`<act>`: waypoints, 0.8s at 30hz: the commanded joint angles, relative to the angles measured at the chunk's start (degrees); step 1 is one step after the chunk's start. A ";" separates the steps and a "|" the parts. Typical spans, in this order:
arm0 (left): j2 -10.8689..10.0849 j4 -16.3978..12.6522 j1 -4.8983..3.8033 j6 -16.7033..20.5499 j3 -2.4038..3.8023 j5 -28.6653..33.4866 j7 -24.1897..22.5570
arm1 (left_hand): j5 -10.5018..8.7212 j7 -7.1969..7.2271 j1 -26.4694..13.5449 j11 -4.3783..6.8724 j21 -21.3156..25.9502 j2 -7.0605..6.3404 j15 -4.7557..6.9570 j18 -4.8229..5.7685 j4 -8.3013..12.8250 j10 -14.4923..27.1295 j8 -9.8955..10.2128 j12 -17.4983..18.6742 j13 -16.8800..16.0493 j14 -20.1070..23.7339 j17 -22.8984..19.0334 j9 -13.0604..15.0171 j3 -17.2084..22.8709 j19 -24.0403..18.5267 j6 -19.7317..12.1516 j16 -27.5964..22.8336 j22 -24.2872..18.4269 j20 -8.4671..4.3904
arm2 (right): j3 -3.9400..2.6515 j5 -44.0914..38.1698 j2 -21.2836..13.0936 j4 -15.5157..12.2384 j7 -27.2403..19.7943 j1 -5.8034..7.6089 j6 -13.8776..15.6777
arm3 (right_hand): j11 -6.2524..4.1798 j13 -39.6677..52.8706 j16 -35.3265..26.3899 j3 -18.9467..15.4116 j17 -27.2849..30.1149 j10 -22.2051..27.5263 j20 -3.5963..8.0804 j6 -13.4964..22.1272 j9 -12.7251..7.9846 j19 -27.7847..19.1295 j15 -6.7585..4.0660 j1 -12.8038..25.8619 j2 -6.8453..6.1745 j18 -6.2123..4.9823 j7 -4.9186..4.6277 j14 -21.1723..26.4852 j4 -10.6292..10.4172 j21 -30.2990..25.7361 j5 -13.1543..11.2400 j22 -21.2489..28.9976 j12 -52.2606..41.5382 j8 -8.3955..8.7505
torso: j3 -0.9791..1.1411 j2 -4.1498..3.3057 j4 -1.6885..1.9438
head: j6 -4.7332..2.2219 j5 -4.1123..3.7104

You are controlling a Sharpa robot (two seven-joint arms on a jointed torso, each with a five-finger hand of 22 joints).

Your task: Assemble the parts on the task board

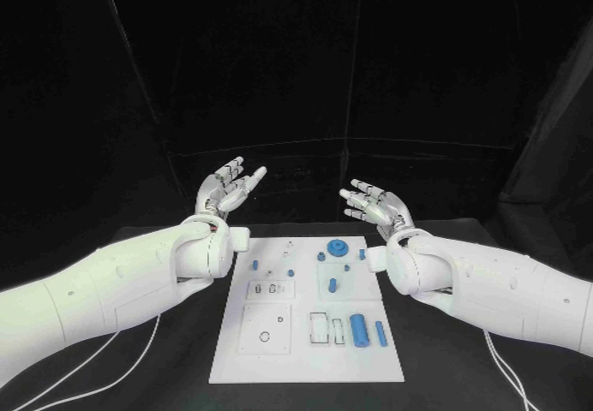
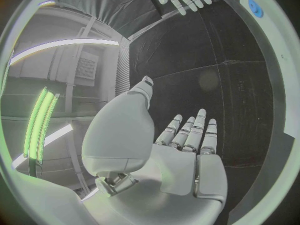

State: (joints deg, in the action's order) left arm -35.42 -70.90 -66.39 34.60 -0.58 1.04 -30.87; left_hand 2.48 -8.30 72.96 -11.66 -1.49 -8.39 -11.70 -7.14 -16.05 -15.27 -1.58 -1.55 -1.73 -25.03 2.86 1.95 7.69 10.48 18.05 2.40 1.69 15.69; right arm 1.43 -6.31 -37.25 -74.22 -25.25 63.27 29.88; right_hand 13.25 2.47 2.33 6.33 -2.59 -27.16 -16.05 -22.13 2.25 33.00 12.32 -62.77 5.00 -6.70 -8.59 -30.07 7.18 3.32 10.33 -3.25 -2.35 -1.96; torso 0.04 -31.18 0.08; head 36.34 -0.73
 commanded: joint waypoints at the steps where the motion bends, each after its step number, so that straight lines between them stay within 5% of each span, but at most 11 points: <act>1: 0.98 2.15 -0.71 -6.78 -0.08 0.18 -3.35 | 0.47 -5.82 2.76 -0.62 -0.50 0.02 -0.45 -1.37 -0.75 -0.83 -0.47 -0.28 -0.15 -1.62 0.19 0.16 0.27 0.56 1.09 0.45 0.20 0.99 | 0.16 -6.18 1.16 2.58 3.05 0.64 -11.27 | 0.50 0.86 2.12 1.36 -1.08 -13.87 -0.49 -10.30 0.81 10.33 -0.30 -6.53 0.39 -2.05 -7.44 -17.49 3.80 2.37 -0.10 -1.13 -1.44 -1.51 | 0.00 0.00 0.01 | 0.00 0.00; 4: 1.36 2.95 -0.97 -7.39 -0.10 0.20 -3.56 | 0.46 -6.05 2.78 -0.85 -0.60 0.18 -0.58 -1.31 -0.72 -1.13 -0.52 -0.34 -0.19 -2.26 0.29 0.20 0.32 0.82 1.30 0.57 0.25 1.02 | 0.28 -7.22 1.86 4.08 3.61 0.95 -13.34 | -0.71 1.34 2.98 1.78 -1.17 -22.81 -0.39 -18.82 1.45 13.63 -1.65 -8.41 0.16 -3.39 -6.43 -22.42 5.46 3.82 -0.77 -1.47 -2.76 -2.80 | 0.00 0.00 0.01 | 0.00 0.00; 5: 1.40 3.04 -1.00 -7.45 -0.11 0.20 -3.59 | 0.46 -6.26 2.84 -1.06 -0.74 0.33 -0.69 -1.23 -0.69 -1.57 -0.58 -0.41 -0.24 -3.13 0.40 0.24 0.37 1.18 1.58 0.75 0.33 1.04 | 0.33 -7.63 2.14 4.66 3.83 1.08 -14.16 | -1.45 1.33 3.37 2.08 -1.17 -25.31 -0.09 -24.21 1.78 15.56 -2.43 -9.38 0.05 -3.80 -5.70 -24.76 6.38 4.67 -1.00 -1.65 -3.39 -3.63 | 0.00 0.00 0.01 | 0.00 0.00; 8: 1.40 3.04 -1.00 -7.45 -0.11 0.20 -3.59 | 0.45 -6.55 2.93 -1.34 -0.97 0.58 -0.85 -1.08 -0.65 -2.39 -0.69 -0.51 -0.32 -4.50 0.57 0.31 0.47 1.76 2.20 0.98 0.44 1.04 | 0.37 -7.99 2.38 5.17 4.02 1.19 -14.87 | -2.32 1.17 3.89 2.61 -1.13 -28.01 0.67 -28.23 1.83 18.06 -3.39 -10.31 -0.02 -3.91 -5.01 -27.83 7.50 5.80 -1.05 -1.87 -3.85 -4.13 | 0.00 0.00 0.01 | 0.00 0.00; 9: 1.40 3.04 -1.00 -7.45 -0.11 0.20 -3.59 | 0.45 -6.68 3.00 -1.47 -1.09 0.67 -0.92 -1.01 -0.62 -2.77 -0.74 -0.55 -0.35 -5.29 0.66 0.34 0.51 2.08 2.52 1.11 0.51 1.04 | 0.38 -8.04 2.41 5.24 4.05 1.20 -14.96 | -2.68 1.16 4.12 2.86 -1.15 -29.16 1.11 -29.18 1.78 19.01 -3.82 -10.56 -0.12 -3.98 -4.72 -29.13 7.98 6.21 -1.14 -1.94 -4.03 -4.20 | 0.00 0.00 0.01 | 0.00 0.00; 10: -1.39 2.19 -0.98 -9.25 -0.16 0.20 -3.69 | 0.43 -6.94 3.14 -1.73 -1.39 0.82 -1.07 -0.92 -0.59 -3.63 -0.85 -0.65 -0.42 -7.06 0.87 0.42 0.59 2.89 3.20 1.47 0.66 1.03 | 0.33 -21.66 0.90 7.20 2.12 1.23 -10.53 | -2.87 1.04 3.99 3.12 -1.04 -29.84 1.37 -29.80 1.63 19.68 -4.14 -10.52 -0.12 -3.82 -4.58 -29.88 8.29 6.45 -1.12 -1.91 -3.87 -4.01 | 0.06 -1.57 -0.19 | -0.22 0.39; 16: -3.17 0.22 -1.02 -9.39 -0.16 0.20 -4.12 | 0.38 -8.03 4.22 -3.02 -4.18 2.48 -1.45 -0.50 0.27 -14.73 -2.24 -2.45 -1.34 -18.07 2.17 1.15 1.12 10.44 10.69 4.48 2.01 1.11 | 0.30 -28.40 0.23 7.38 2.92 2.06 -10.13 | -3.75 1.06 3.89 4.62 -1.09 -33.09 2.72 -32.56 1.51 22.39 -5.33 -10.34 -0.49 -3.85 -3.89 -33.69 9.21 7.59 -0.89 -1.92 -3.30 -3.49 | 0.03 -2.90 0.03 | -0.82 0.43; 18: -3.99 -0.76 -1.06 -9.68 -0.16 -0.26 -4.06 | 0.39 -7.99 4.37 -2.68 -6.07 3.14 -1.03 -0.87 1.01 -20.88 -2.84 -3.38 -1.63 -20.66 2.29 1.40 0.97 15.81 14.56 5.24 2.84 1.04 | 0.30 -31.21 -0.04 7.28 3.59 2.55 -10.00 | -3.97 1.07 3.76 5.19 -1.12 -33.83 3.08 -33.18 1.51 23.05 -5.58 -10.31 -0.78 -3.88 -3.80 -34.67 9.28 7.90 -0.77 -1.91 -2.96 -3.22 | 0.01 -3.63 0.11 | -0.89 0.36; 21: -5.11 -2.18 -1.10 -9.95 -0.16 -2.54 -3.92 | 0.36 -7.83 4.42 -2.26 -9.92 3.87 -0.07 -1.89 2.07 -24.05 -2.99 -3.45 -1.62 -23.96 2.41 1.40 0.72 26.40 17.32 6.07 4.51 0.93 | 0.28 -35.31 -0.18 7.35 4.81 3.40 -10.34 | -3.96 1.04 3.48 5.41 -1.09 -33.66 3.17 -33.12 1.45 23.19 -5.58 -10.47 -1.37 -3.85 -3.75 -34.84 9.38 7.95 -0.98 -1.86 -2.49 -2.85 | -0.01 -4.36 0.21 | -1.18 0.30; 24: -6.19 -3.65 -1.12 -10.29 -0.16 -4.48 -3.75 | 0.34 -7.48 4.53 -1.69 -11.00 4.43 0.74 -2.54 3.04 -30.60 -3.54 -4.64 -2.14 -26.45 2.49 1.66 0.53 29.04 21.16 6.63 4.72 0.86 | 0.28 -39.50 -0.19 7.47 6.23 4.22 -10.72 | -4.20 1.13 3.63 5.77 -1.21 -34.38 3.48 -33.67 1.52 24.03 -5.94 -10.66 -1.81 -3.89 -3.54 -35.97 9.32 8.45 -1.17 -1.97 -2.35 -2.68 | -0.08 -5.39 0.35 | -1.61 0.29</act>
State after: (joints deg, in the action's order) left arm -41.37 -73.84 -67.35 26.03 -0.79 -0.13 -33.52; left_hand 2.87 -10.31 77.48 -13.45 -12.29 -4.33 -11.12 -8.89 -13.33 -44.57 -4.96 -5.91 -3.77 -51.00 5.27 3.54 8.14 38.95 38.50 8.85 6.36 16.57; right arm 1.74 -37.12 -37.42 -66.72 -21.02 67.15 19.56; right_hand 9.50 3.43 5.65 10.99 -3.63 -59.00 -13.28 -53.41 3.65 54.62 7.25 -72.61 4.16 -9.84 -12.49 -62.86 15.95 10.57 9.65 -5.05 -5.49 -5.11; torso 0.05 -35.27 0.23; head 35.00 -0.38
